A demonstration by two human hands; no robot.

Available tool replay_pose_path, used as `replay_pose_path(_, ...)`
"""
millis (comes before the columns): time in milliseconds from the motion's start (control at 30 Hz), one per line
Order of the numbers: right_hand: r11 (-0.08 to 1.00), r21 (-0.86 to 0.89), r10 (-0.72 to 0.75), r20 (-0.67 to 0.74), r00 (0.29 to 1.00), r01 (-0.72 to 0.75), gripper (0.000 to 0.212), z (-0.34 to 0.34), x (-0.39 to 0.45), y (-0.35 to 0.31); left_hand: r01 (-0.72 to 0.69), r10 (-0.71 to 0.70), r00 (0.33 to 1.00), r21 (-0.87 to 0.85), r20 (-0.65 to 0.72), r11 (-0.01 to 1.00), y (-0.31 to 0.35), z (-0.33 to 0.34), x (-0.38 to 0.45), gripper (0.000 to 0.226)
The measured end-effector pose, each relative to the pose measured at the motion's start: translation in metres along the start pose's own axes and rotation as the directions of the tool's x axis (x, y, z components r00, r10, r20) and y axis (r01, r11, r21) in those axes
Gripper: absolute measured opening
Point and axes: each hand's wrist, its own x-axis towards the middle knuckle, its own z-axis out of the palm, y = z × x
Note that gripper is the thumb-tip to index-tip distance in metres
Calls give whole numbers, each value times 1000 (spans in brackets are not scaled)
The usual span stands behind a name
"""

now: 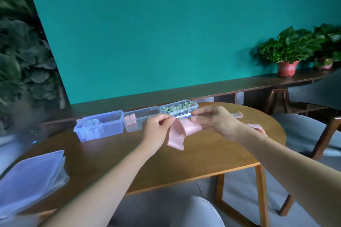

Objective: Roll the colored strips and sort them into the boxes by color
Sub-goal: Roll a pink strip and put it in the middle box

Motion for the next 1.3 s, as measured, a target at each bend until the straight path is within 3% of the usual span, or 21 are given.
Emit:
replay_pose_path(133, 998, 63, -7, 47, 999, 4, 23, 48, 3, -16, 17, -15, 982, 7, -189, 1000, 3, -42, -22, 10)
replay_pose_path(300, 994, 105, 22, 52, 998, -28, 34, 92, 5, -32, -23, 13, 987, -60, -160, 998, 19, -69, -55, 11)
replay_pose_path(467, 996, 79, 38, 68, 997, -43, 34, 112, 2, -43, 38, -59, 976, -104, -209, 994, 22, -84, -57, 22)
replay_pose_path(833, 965, -88, -227, 187, 956, 246, 38, 121, -15, -57, 80, -153, 951, -263, -269, 961, 40, -112, -41, 12)
replay_pose_path(1033, 957, -23, -286, 62, 956, 288, 36, 128, -8, -61, 44, -93, 976, -244, -196, 969, 38, -114, -42, 32)
replay_pose_path(1167, 958, 115, -264, 1, 964, 262, 34, 132, -3, -64, 11, -27, 962, -57, -273, 998, 37, -116, -42, 39)
replay_pose_path(1300, 958, 112, -262, -30, 965, 264, 31, 137, 0, -65, -21, 17, 960, -11, -280, 1000, 38, -119, -39, 31)
